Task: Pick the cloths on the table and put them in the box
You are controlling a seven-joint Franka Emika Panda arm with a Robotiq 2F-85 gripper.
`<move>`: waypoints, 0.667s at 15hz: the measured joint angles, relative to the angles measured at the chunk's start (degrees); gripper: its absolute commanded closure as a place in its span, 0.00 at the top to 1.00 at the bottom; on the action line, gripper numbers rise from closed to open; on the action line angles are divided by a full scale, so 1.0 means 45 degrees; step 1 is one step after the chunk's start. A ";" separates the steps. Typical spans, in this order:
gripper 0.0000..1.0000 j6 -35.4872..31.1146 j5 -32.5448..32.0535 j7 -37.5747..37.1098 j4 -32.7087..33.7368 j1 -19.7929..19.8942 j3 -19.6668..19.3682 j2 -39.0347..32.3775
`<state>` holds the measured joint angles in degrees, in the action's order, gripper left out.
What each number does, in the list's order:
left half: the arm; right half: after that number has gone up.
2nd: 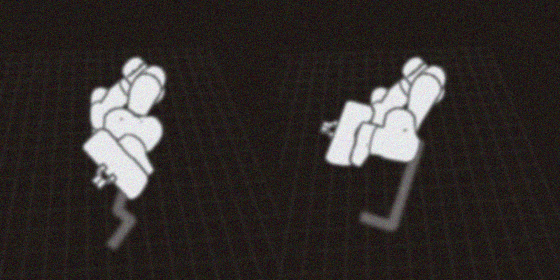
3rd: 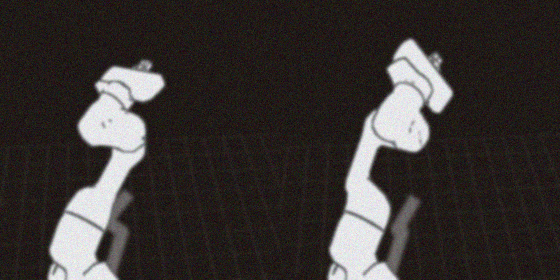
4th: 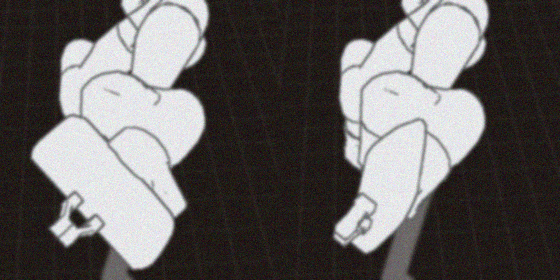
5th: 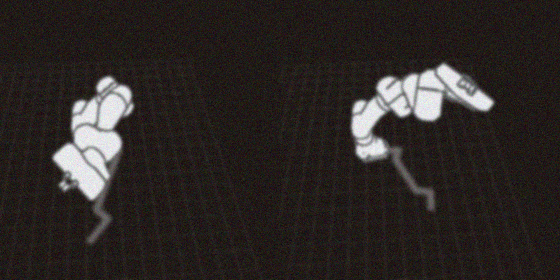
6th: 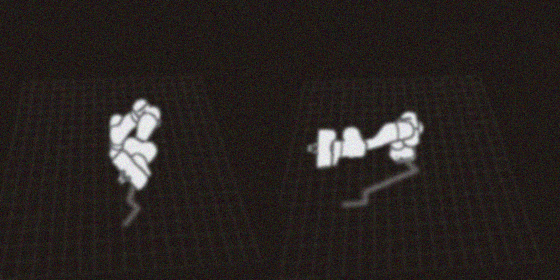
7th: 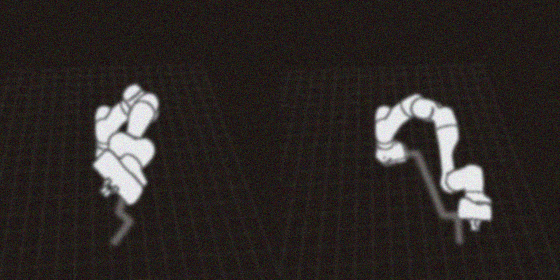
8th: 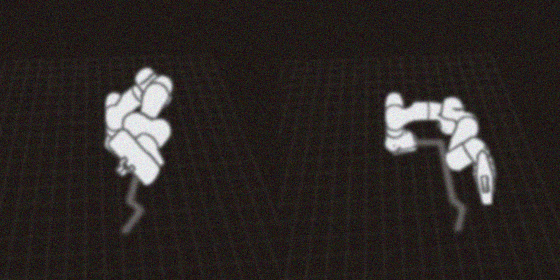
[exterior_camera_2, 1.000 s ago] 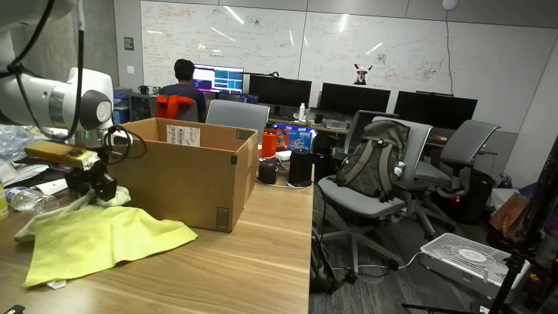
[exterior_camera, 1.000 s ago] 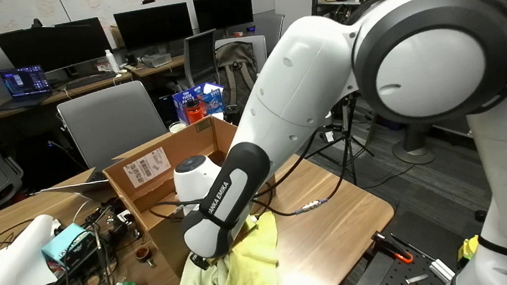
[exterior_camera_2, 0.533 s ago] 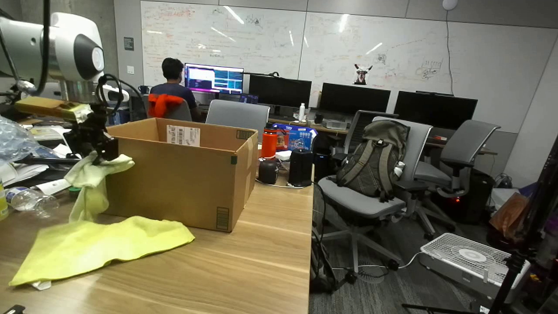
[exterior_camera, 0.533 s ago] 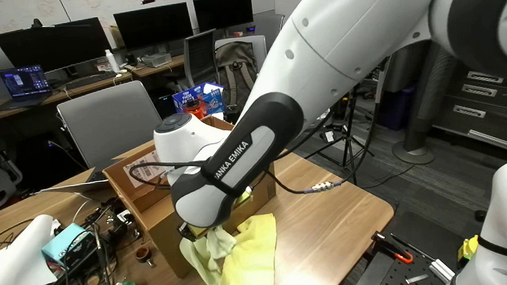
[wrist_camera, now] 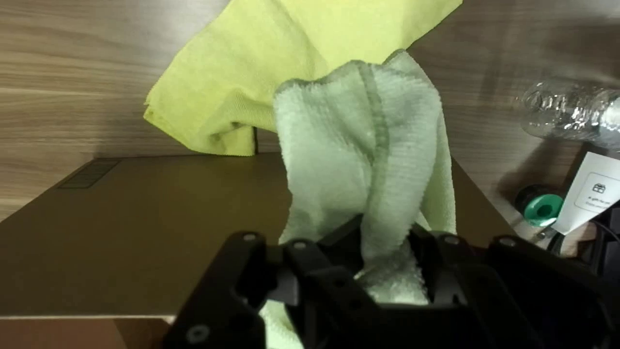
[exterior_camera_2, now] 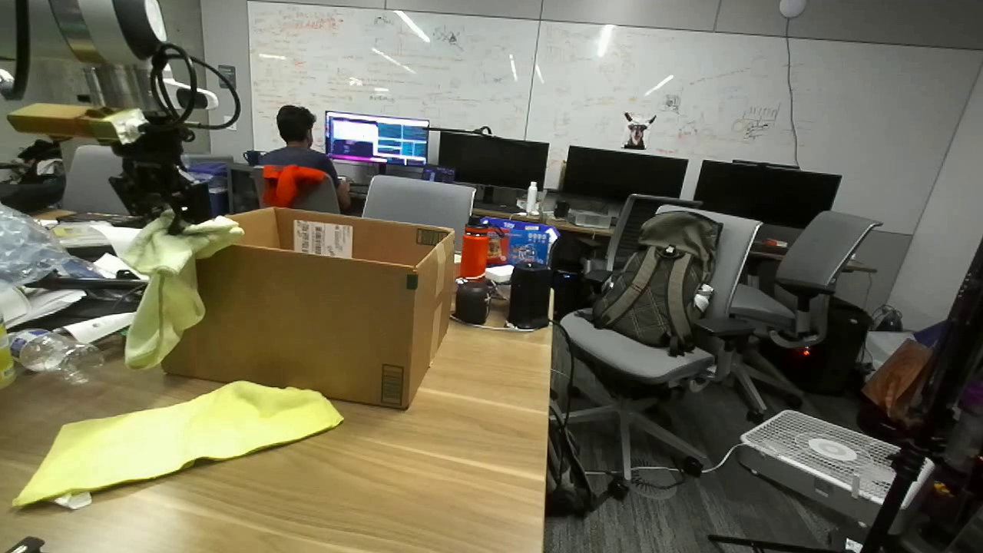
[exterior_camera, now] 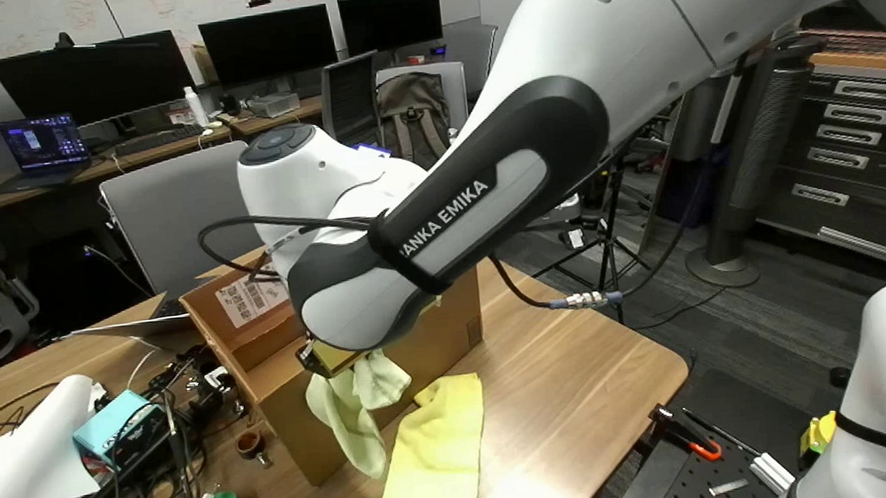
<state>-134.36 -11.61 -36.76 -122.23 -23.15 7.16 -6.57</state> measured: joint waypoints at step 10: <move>0.03 0.1011 -0.1192 -0.0836 0.1263 0.0733 0.0826 0.1177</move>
<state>-129.81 -16.98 -40.52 -116.55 -19.85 10.88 -1.27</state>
